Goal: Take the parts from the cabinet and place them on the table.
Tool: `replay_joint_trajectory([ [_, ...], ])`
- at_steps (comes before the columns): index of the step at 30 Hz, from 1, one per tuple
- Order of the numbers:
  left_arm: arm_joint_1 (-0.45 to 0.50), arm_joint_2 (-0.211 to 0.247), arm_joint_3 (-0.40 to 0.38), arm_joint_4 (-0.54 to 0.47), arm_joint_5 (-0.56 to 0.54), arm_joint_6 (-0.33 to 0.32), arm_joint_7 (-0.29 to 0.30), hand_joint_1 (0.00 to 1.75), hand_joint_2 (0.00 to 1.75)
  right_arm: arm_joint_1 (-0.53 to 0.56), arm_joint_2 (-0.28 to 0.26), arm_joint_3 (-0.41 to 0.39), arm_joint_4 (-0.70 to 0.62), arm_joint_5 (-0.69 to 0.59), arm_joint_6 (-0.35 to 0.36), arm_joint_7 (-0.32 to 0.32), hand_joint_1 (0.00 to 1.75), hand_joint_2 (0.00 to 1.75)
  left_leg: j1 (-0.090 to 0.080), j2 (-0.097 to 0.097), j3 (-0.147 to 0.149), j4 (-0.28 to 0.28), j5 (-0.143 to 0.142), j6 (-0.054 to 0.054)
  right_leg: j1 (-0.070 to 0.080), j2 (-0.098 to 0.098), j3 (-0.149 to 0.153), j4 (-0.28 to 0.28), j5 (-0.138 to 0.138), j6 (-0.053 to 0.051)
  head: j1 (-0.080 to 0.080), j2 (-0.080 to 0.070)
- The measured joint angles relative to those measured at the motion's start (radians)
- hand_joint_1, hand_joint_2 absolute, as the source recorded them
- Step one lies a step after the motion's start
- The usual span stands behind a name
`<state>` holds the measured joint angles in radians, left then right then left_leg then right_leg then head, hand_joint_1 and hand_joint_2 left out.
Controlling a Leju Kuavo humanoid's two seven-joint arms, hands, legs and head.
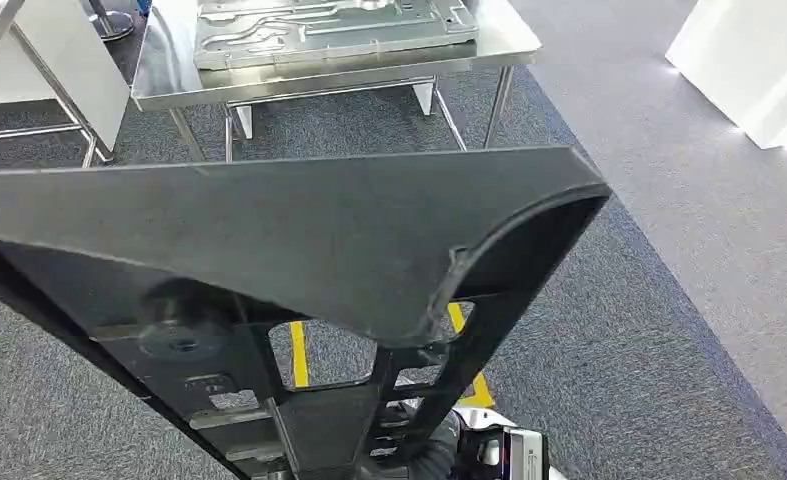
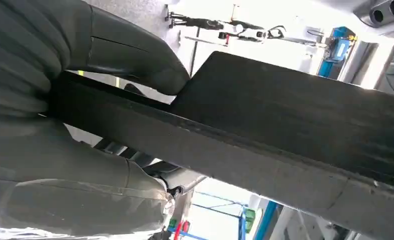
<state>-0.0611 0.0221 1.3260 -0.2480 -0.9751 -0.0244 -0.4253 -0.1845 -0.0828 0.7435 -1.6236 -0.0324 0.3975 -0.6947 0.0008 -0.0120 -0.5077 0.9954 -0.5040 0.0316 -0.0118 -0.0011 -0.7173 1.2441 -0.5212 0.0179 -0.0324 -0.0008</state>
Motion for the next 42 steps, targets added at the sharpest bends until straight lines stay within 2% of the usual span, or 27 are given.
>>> replay_joint_trajectory([
  [2, -0.001, -0.001, 0.0, 0.0, -0.002, 0.0, -0.005, 0.0, 0.0, 0.001, 0.0, -0.002, -0.003, 0.0, 0.0, 0.0, 1.66, 1.75, -0.001, -0.003, 0.029, 0.0, -0.021, -0.005, 0.005, 0.001, 0.069, -0.177, 0.117, -0.013, 0.0, 0.0],
  [4, -0.004, -0.003, 0.0, 0.0, -0.002, 0.0, -0.007, 0.0, 0.0, 0.001, -0.001, -0.003, -0.004, 0.001, 0.0, 0.0, 1.66, 1.75, 0.0, -0.006, 0.029, 0.001, -0.031, -0.017, 0.016, 0.003, 0.071, -0.214, 0.075, -0.019, -0.001, 0.0],
  [5, -0.004, -0.003, 0.0, 0.0, -0.003, 0.0, -0.007, 0.0, 0.0, 0.005, -0.002, -0.004, -0.006, 0.001, 0.0, 0.0, 1.66, 1.75, 0.001, -0.004, 0.023, -0.003, -0.037, -0.024, 0.016, 0.004, 0.072, -0.211, 0.092, -0.025, 0.0, 0.0],
  [7, -0.003, -0.003, 0.0, 0.0, -0.004, 0.0, -0.008, 0.0, 0.0, 0.007, -0.003, -0.006, -0.011, 0.002, -0.002, 0.0, 1.66, 1.75, -0.001, -0.003, 0.041, 0.006, -0.031, -0.035, 0.016, 0.004, 0.083, -0.218, 0.084, -0.037, 0.0, 0.0],
  [8, -0.005, -0.002, 0.0, 0.0, -0.008, 0.0, -0.008, 0.0, 0.0, 0.008, -0.003, -0.006, -0.013, 0.002, -0.003, 0.0, 1.66, 1.75, 0.003, -0.001, 0.032, 0.029, -0.038, -0.038, 0.007, 0.002, 0.101, -0.227, 0.084, -0.039, 0.0, 0.0],
  [10, -0.008, -0.005, -0.001, 0.0, -0.009, -0.001, -0.008, 0.0, 0.0, 0.006, -0.003, -0.006, -0.014, 0.002, -0.003, 0.0, 1.66, 1.75, 0.004, 0.004, -0.033, 0.149, -0.047, -0.047, 0.006, -0.001, 0.122, -0.232, 0.07, -0.048, -0.005, 0.0],
  [12, -0.007, -0.003, -0.001, 0.0, -0.009, -0.001, -0.008, 0.0, 0.0, 0.008, -0.003, -0.006, -0.016, 0.003, -0.003, 0.0, 1.66, 1.75, 0.012, 0.004, -0.129, 0.283, -0.117, -0.06, 0.006, -0.001, 0.139, -0.232, 0.051, -0.049, -0.003, 0.0],
  [13, -0.003, -0.003, -0.001, 0.0, -0.009, -0.001, -0.008, 0.0, 0.0, 0.01, -0.003, -0.006, -0.016, 0.003, -0.003, 0.0, 1.66, 1.75, 0.015, 0.005, -0.16, 0.311, -0.136, -0.065, 0.005, 0.0, 0.151, -0.232, 0.042, -0.048, -0.004, 0.0],
  [14, -0.001, -0.003, -0.001, 0.0, -0.009, -0.001, -0.008, 0.0, 0.0, 0.011, -0.003, -0.006, -0.016, 0.003, -0.003, 0.0, 1.66, 1.75, 0.018, 0.005, -0.171, 0.297, -0.127, -0.069, 0.004, 0.001, 0.163, -0.231, 0.033, -0.046, -0.003, 0.0],
  [15, 0.0, -0.003, -0.001, 0.0, -0.009, -0.002, -0.008, 0.0, 0.0, 0.011, -0.003, -0.006, -0.016, 0.003, -0.003, 0.0, 1.66, 1.75, 0.021, 0.006, -0.164, 0.25, -0.093, -0.072, 0.002, 0.002, 0.178, -0.231, 0.022, -0.044, -0.004, 0.0],
  [17, 0.001, -0.003, -0.001, 0.0, -0.009, -0.001, -0.008, 0.0, 0.0, 0.011, -0.003, -0.006, -0.016, 0.003, -0.003, 0.0, 1.66, 1.75, 0.025, 0.01, -0.122, 0.087, 0.034, -0.07, -0.002, 0.001, 0.213, -0.231, -0.003, -0.034, -0.004, 0.0],
  [18, 0.003, -0.003, -0.001, 0.0, -0.009, -0.002, -0.008, 0.0, 0.0, 0.011, -0.003, -0.006, -0.016, 0.003, -0.003, 0.0, 1.66, 1.75, 0.025, 0.016, -0.115, 0.04, 0.09, -0.068, -0.002, 0.001, 0.219, -0.232, -0.014, -0.028, -0.002, 0.0],
  [19, 0.001, -0.004, -0.001, 0.0, -0.009, -0.002, -0.009, 0.0, 0.0, 0.013, -0.003, -0.006, -0.016, 0.005, -0.003, 0.0, 1.66, 1.75, 0.013, 0.02, -0.121, 0.038, 0.042, -0.062, -0.002, 0.003, 0.222, -0.23, -0.017, -0.021, -0.003, 0.0],
  [22, 0.006, -0.003, -0.002, 0.0, -0.01, -0.002, -0.01, 0.0, 0.0, 0.015, -0.003, -0.006, -0.018, 0.008, -0.005, 0.0, 1.66, 1.75, 0.01, 0.016, -0.101, 0.033, 0.055, -0.03, -0.001, 0.001, 0.237, -0.227, -0.016, 0.003, -0.002, 0.0],
  [24, 0.003, -0.003, -0.002, 0.0, -0.01, -0.002, -0.013, 0.0, 0.0, 0.014, -0.003, -0.006, -0.021, 0.008, -0.006, 0.0, 1.66, 1.75, 0.015, 0.011, -0.069, 0.016, 0.051, -0.017, -0.004, 0.001, 0.217, -0.165, -0.017, 0.01, 0.0, 0.0],
  [25, 0.001, -0.003, -0.002, 0.0, -0.01, -0.002, -0.013, 0.0, 0.0, 0.014, -0.003, -0.006, -0.023, 0.008, -0.008, 0.0, 1.66, 1.75, 0.014, 0.01, -0.061, 0.013, 0.045, -0.01, -0.005, 0.001, 0.175, -0.097, -0.032, 0.008, -0.001, 0.0],
  [27, 0.001, -0.003, -0.002, 0.0, -0.011, -0.003, -0.014, 0.0, 0.0, 0.017, -0.004, -0.006, -0.023, 0.011, -0.01, 0.0, 1.66, 1.75, 0.012, 0.008, -0.05, 0.013, 0.031, -0.006, -0.003, 0.001, 0.076, 0.033, -0.095, 0.014, 0.0, 0.0],
  [28, 0.002, -0.003, -0.002, 0.0, -0.011, -0.003, -0.014, 0.0, 0.0, 0.019, -0.005, -0.006, -0.023, 0.011, -0.011, 0.0, 1.66, 1.75, 0.01, 0.007, -0.041, 0.013, 0.022, -0.005, -0.003, 0.001, 0.035, 0.072, -0.126, 0.015, 0.0, 0.0],
  [29, 0.003, -0.003, -0.002, 0.0, -0.011, -0.003, -0.014, 0.0, 0.0, 0.021, -0.005, -0.006, -0.023, 0.011, -0.012, 0.0, 1.66, 1.75, 0.008, 0.005, -0.029, 0.013, 0.012, -0.006, -0.002, 0.001, 0.013, 0.071, -0.127, 0.013, 0.0, 0.0],
  [30, 0.003, -0.003, -0.002, 0.0, -0.011, -0.003, -0.014, 0.0, 0.0, 0.021, -0.005, -0.006, -0.023, 0.011, -0.012, 0.0, 1.66, 1.75, 0.007, 0.003, -0.014, 0.013, 0.001, -0.008, -0.001, 0.001, 0.013, 0.034, -0.102, 0.009, 0.0, 0.0],
  [31, 0.003, -0.003, -0.002, 0.0, -0.011, -0.003, -0.014, 0.0, 0.0, 0.021, -0.005, -0.007, -0.023, 0.011, -0.012, 0.0, 1.66, 1.75, 0.006, 0.002, 0.003, 0.013, -0.01, -0.009, 0.001, 0.001, 0.028, -0.034, -0.051, 0.001, 0.001, 0.0],
  [33, 0.005, -0.006, -0.003, 0.0, -0.011, -0.005, -0.014, 0.0, 0.0, 0.022, -0.005, -0.007, -0.024, 0.011, -0.012, 0.0, 1.66, 1.75, 0.005, 0.001, 0.023, 0.01, -0.032, -0.012, 0.011, 0.001, 0.063, -0.182, 0.098, -0.022, 0.002, 0.0],
  [35, -0.001, -0.009, -0.003, 0.0, -0.012, -0.005, -0.015, 0.0, 0.0, 0.023, -0.006, -0.008, -0.025, 0.013, -0.012, 0.0, 1.66, 1.75, 0.001, -0.002, 0.032, 0.006, -0.045, -0.027, 0.016, 0.003, 0.062, -0.198, 0.092, -0.021, 0.001, 0.0],
  [37, 0.0, -0.01, -0.003, 0.0, -0.013, -0.005, -0.015, 0.0, 0.0, 0.024, -0.006, -0.01, -0.028, 0.014, -0.013, 0.0, 1.66, 1.75, 0.001, 0.0, 0.046, 0.007, -0.033, -0.042, 0.015, 0.007, 0.072, -0.213, 0.093, -0.031, 0.001, 0.0],
  [39, -0.003, -0.009, -0.004, 0.0, -0.016, -0.006, -0.016, 0.0, 0.0, 0.026, -0.006, -0.011, -0.032, 0.016, -0.017, 0.0, 1.66, 1.75, 0.003, 0.002, 0.04, 0.049, -0.034, -0.047, 0.006, 0.006, 0.114, -0.236, 0.086, -0.04, 0.002, 0.0],
  [40, -0.006, -0.01, -0.004, 0.0, -0.016, -0.006, -0.017, 0.0, 0.0, 0.025, -0.006, -0.012, -0.032, 0.016, -0.016, 0.0, 1.66, 1.75, 0.004, 0.004, 0.007, 0.109, -0.04, -0.05, 0.005, 0.003, 0.128, -0.241, 0.081, -0.046, -0.002, 0.0],
  [42, -0.006, -0.008, -0.004, 0.0, -0.017, -0.006, -0.018, 0.0, 0.0, 0.027, -0.006, -0.012, -0.034, 0.021, -0.018, 0.0, 1.66, 1.75, 0.01, 0.005, -0.092, 0.252, -0.099, -0.066, 0.005, 0.002, 0.144, -0.243, 0.065, -0.047, -0.002, 0.0],
])
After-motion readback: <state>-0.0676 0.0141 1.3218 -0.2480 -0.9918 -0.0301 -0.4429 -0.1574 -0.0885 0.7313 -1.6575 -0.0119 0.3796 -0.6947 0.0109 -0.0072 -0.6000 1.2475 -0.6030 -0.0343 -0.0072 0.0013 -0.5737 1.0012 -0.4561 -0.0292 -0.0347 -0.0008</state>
